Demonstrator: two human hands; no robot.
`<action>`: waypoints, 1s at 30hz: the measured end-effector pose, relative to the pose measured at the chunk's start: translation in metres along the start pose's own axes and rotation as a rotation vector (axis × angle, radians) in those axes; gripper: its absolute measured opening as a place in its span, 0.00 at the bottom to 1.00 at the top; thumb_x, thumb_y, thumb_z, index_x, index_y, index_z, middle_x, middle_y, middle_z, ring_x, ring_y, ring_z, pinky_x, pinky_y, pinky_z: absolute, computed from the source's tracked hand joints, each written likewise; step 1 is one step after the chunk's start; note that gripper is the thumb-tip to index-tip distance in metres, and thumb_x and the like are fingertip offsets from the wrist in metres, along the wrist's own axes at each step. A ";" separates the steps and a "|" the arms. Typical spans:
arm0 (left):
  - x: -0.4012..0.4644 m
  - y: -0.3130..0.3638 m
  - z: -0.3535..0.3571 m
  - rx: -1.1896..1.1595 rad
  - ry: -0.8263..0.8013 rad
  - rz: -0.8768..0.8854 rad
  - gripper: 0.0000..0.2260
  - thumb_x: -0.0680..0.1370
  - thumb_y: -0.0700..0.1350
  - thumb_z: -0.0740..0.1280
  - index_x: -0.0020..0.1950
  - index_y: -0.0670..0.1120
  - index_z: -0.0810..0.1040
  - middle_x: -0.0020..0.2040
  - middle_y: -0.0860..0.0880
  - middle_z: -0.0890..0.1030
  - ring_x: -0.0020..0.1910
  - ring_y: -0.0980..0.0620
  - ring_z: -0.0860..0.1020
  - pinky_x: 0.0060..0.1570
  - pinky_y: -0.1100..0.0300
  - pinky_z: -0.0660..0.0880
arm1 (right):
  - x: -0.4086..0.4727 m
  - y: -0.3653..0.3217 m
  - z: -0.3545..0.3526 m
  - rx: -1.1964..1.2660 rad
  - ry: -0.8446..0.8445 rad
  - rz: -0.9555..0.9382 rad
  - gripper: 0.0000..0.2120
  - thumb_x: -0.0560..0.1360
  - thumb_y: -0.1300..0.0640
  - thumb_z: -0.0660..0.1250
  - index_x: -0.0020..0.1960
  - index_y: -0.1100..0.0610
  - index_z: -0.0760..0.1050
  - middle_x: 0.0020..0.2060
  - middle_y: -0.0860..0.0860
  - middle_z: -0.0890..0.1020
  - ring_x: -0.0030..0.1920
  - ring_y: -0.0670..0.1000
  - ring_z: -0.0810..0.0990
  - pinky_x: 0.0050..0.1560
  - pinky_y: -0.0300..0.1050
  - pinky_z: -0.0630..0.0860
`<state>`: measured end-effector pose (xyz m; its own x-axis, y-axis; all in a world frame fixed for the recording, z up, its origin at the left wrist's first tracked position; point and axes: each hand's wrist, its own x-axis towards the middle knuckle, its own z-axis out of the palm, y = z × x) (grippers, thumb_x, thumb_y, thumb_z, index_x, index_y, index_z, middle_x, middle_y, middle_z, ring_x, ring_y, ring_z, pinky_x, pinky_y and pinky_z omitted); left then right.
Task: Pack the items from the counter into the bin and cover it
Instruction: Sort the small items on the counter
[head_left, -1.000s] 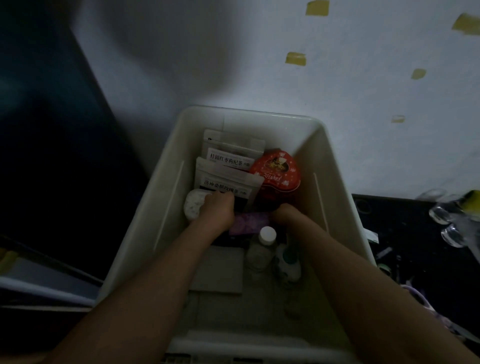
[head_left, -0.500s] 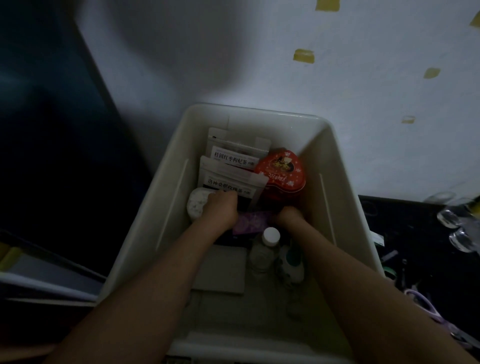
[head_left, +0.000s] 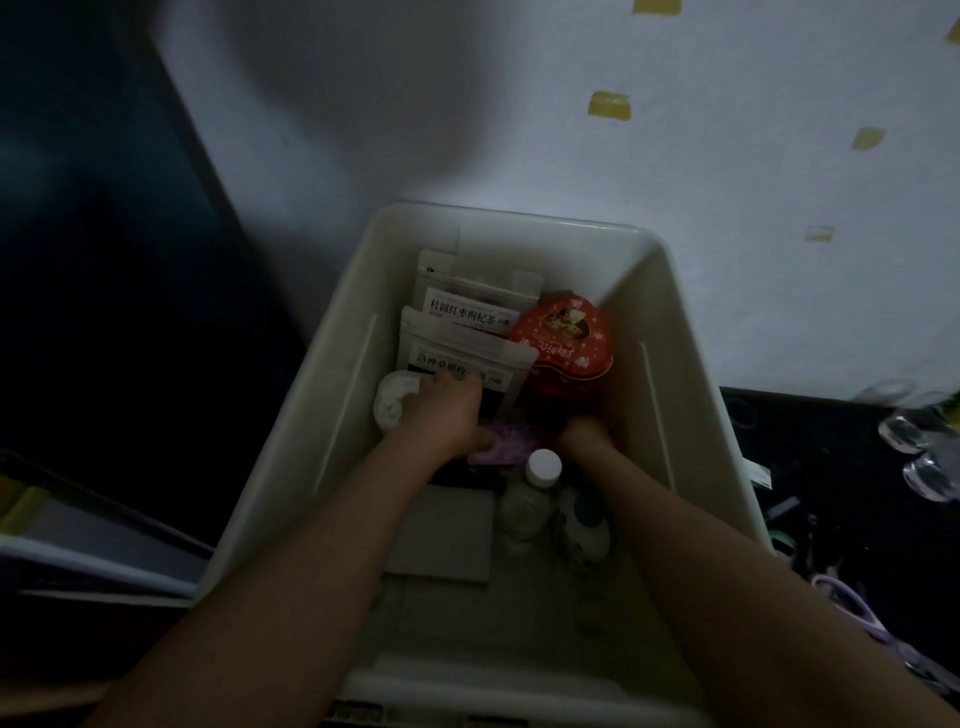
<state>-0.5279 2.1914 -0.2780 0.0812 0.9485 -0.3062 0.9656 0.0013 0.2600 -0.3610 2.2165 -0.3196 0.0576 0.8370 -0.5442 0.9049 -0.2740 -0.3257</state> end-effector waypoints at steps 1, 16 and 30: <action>-0.001 0.000 0.001 0.047 0.004 -0.002 0.27 0.71 0.50 0.72 0.64 0.43 0.65 0.62 0.39 0.69 0.61 0.40 0.70 0.54 0.47 0.73 | 0.000 -0.001 -0.001 0.002 -0.015 0.007 0.17 0.80 0.56 0.58 0.65 0.64 0.69 0.64 0.61 0.73 0.63 0.59 0.73 0.63 0.48 0.70; 0.000 -0.009 0.006 0.093 0.019 -0.021 0.33 0.75 0.47 0.68 0.74 0.51 0.54 0.66 0.37 0.66 0.63 0.39 0.69 0.54 0.47 0.71 | 0.011 0.006 -0.001 -0.060 -0.101 0.100 0.18 0.81 0.58 0.57 0.68 0.63 0.67 0.66 0.61 0.71 0.65 0.59 0.72 0.66 0.47 0.69; 0.000 -0.007 0.000 0.103 -0.046 0.003 0.29 0.75 0.48 0.68 0.72 0.47 0.58 0.65 0.36 0.68 0.63 0.39 0.69 0.57 0.46 0.73 | -0.007 -0.011 -0.014 -0.289 0.037 -0.065 0.14 0.80 0.59 0.56 0.63 0.61 0.72 0.62 0.58 0.75 0.61 0.57 0.75 0.62 0.49 0.73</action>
<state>-0.5345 2.1910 -0.2793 0.0932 0.9328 -0.3482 0.9855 -0.0365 0.1660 -0.3658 2.2202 -0.3011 0.0059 0.8665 -0.4991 0.9895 -0.0772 -0.1223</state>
